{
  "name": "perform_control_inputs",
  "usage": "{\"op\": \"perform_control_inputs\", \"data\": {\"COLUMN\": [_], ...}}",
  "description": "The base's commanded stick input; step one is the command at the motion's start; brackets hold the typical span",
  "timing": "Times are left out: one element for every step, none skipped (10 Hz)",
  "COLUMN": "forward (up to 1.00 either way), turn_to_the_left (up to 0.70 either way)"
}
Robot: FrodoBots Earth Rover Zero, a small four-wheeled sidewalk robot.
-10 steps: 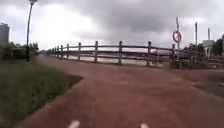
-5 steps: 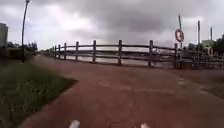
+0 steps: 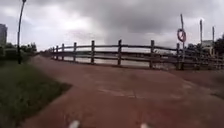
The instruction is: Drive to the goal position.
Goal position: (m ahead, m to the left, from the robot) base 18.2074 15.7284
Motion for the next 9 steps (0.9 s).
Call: {"op": "perform_control_inputs", "data": {"forward": [0.7, 0.7, 0.7, 0.7, 0.7, 0.7, 0.7, 0.7, 0.7], "turn_to_the_left": [0.13, 0.0, 0.0, 0.12, 0.27, 0.27, 0.27, 0.27, 0.27]}}
